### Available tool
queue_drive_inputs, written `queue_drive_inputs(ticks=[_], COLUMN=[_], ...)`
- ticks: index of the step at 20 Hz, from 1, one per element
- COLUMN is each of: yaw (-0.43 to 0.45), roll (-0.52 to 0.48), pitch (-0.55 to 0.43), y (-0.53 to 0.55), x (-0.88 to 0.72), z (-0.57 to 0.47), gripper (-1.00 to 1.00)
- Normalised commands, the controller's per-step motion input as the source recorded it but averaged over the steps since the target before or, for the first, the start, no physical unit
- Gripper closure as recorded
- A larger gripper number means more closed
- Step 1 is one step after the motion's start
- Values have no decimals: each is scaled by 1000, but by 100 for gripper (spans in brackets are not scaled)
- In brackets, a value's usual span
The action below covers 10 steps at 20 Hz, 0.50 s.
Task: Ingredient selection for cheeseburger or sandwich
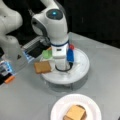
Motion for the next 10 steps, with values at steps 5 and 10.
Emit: queue_drive_inputs(ticks=[5, 10], yaw=[281, 285], roll=[44, 78], pitch=[-27, -30], y=[3, -44], x=[-103, 1], z=[51, -7], gripper=[-100, -100])
